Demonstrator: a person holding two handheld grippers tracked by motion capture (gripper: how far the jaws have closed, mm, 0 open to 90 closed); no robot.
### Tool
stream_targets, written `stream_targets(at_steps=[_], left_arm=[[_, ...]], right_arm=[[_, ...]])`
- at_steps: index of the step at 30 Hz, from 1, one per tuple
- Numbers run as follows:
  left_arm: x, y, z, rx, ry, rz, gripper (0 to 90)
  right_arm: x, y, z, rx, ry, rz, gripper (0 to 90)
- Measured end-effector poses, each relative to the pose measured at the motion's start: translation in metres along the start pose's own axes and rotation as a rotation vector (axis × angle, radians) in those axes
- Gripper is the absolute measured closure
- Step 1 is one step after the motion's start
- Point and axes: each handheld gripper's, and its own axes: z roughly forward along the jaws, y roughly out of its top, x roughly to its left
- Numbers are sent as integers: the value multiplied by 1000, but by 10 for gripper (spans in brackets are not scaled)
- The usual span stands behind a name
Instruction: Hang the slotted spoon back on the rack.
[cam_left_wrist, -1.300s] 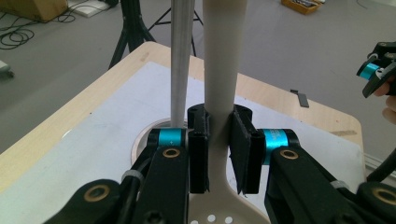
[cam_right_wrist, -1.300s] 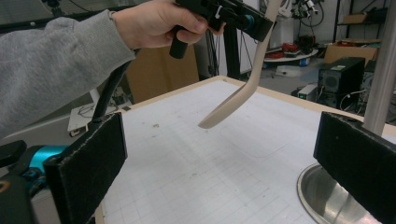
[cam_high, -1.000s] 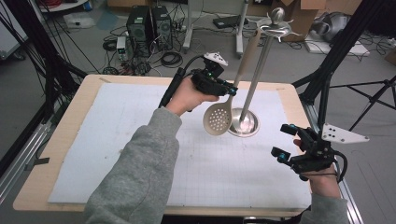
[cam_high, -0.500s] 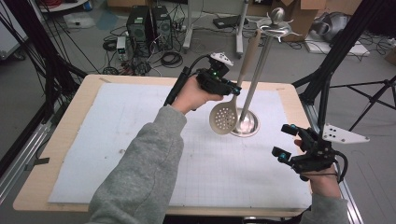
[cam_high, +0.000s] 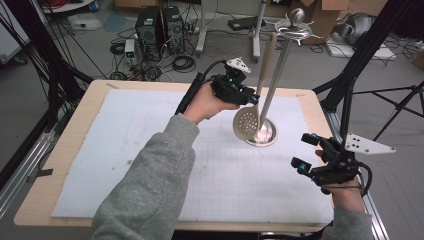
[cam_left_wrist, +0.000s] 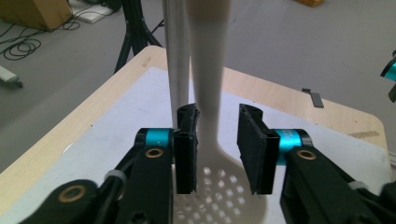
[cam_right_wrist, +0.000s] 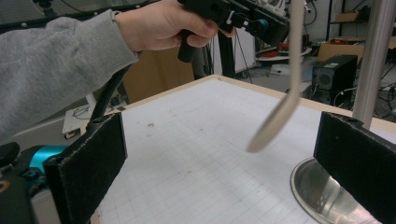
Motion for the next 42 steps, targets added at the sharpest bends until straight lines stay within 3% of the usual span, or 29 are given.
stream_targets(at_steps=[10, 13, 15, 17, 18, 23, 29, 34, 40, 42], left_arm=[[-7, -5, -16, -91, -10, 41, 395], [-6, -10, -20, -90, 2, 39, 328], [-5, -12, -24, -95, -6, 40, 293], [-4, -15, -27, -114, -35, 14, 216], [-3, -16, -29, -123, -59, 5, 218], [2, -27, -40, -175, -67, 9, 187], [9, -40, -51, -180, -38, 7, 164], [7, -51, -61, -208, -58, -4, 161], [6, -61, -72, -210, -44, -3, 161], [7, -65, -73, -225, -53, -29, 161]], right_arm=[[4, 0, 2, 7, -4, 0, 14], [4, 1, 2, 9, -6, -7, 14], [5, 1, 2, 7, -5, -8, 14], [5, 1, 2, 6, -5, -10, 14], [6, 1, 2, 7, -5, -3, 14], [5, 0, 4, 9, -4, -3, 14], [5, -1, 9, 30, -2, -11, 14], [5, -2, 12, 44, -2, -10, 14], [7, -3, 16, 62, 9, -8, 14], [7, -3, 16, 62, 9, -11, 14]])
